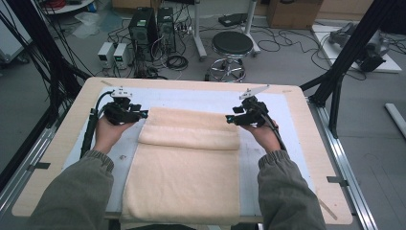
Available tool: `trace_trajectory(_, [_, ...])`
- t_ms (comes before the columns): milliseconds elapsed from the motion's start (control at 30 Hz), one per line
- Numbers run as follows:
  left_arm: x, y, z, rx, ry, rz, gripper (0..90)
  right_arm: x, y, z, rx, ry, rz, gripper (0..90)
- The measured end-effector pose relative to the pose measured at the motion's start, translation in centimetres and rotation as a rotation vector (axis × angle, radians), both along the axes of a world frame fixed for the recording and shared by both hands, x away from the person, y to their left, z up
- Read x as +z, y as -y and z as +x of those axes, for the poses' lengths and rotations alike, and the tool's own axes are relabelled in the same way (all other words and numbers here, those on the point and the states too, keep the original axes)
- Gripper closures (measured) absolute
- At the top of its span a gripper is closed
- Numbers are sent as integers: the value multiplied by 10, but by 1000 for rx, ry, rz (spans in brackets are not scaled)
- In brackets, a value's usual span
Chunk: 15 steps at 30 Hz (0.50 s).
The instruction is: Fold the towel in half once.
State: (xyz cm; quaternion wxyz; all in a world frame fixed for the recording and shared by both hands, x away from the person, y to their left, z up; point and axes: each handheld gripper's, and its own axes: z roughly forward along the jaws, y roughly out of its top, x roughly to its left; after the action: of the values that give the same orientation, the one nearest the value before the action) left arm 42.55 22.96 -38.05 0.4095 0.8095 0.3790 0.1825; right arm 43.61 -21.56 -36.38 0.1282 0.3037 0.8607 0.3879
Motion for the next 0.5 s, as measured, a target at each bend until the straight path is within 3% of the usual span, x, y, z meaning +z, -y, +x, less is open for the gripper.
trace_trajectory(100, [-15,3,-8,-37,-19,24,525,-12,-1,-14,17,-15,-4,468])
trace_trajectory(167, [-20,6,-8,-60,-62,53,498,-22,-2,-21,23,-24,-14,466])
trace_trajectory(200, [-23,7,-10,-65,-59,52,488,-27,-2,-23,26,-31,-19,465])
trace_trajectory(333, [-36,13,-14,-85,-67,72,501,-47,-3,-31,33,-43,-37,470])
trace_trajectory(433, [-46,14,-14,-94,-92,83,542,-58,-5,-32,28,-83,-72,470])
trace_trajectory(500, [-48,14,-15,-101,-97,85,586,-61,-6,-31,34,-94,-69,519])
